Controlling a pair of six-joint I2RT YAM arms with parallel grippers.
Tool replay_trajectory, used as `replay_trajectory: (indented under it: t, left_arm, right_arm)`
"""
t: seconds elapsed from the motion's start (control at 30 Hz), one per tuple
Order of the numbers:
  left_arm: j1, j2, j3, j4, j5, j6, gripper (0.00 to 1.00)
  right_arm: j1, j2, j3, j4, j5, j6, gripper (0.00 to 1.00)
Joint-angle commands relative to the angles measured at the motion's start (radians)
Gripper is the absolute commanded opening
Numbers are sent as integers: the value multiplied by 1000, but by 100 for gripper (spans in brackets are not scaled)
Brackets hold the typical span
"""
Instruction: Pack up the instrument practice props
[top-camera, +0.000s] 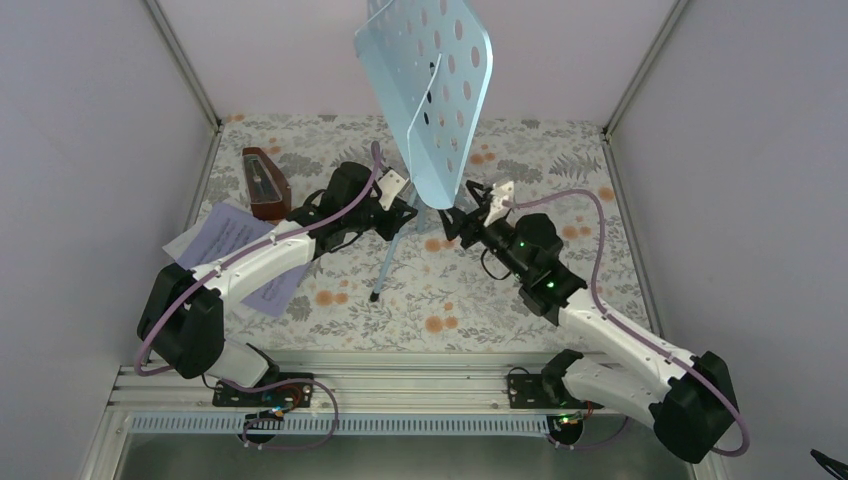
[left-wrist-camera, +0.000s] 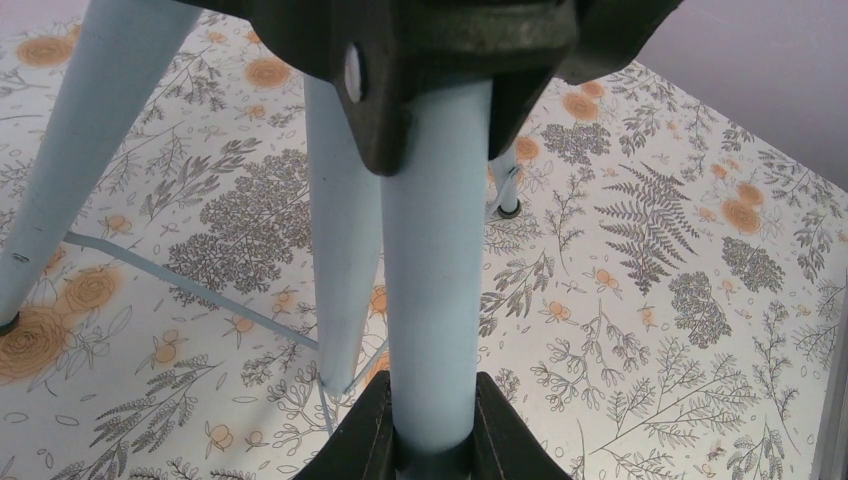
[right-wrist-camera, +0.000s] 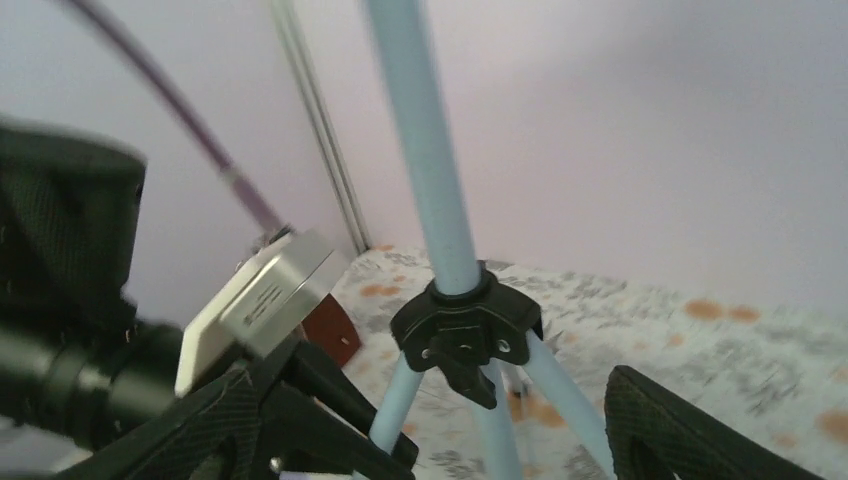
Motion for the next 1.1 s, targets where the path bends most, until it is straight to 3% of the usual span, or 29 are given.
replay_trajectory:
  t: [0.0,0.17,0.37,0.67,1.07]
  left_arm:
    - [-1,7,10,-21,-17,6,2]
    - [-1,7,12,-22,-17,7,2]
    - [-1,4,12,-23,-20,8,2]
    - [-1,6,13,-24,-23,10,2]
    - [-2,5,15,-26,-17,10,2]
  right_arm:
    - [-80,8,-9,65,-106,474,81]
    - [-101,31,53,-71,-100,904,78]
    - [-101,88,43,-5,-203,1166,79]
    - [-101,172,55,81,-197,1285,81]
    - [-103,273,135,101,-177,1257,68]
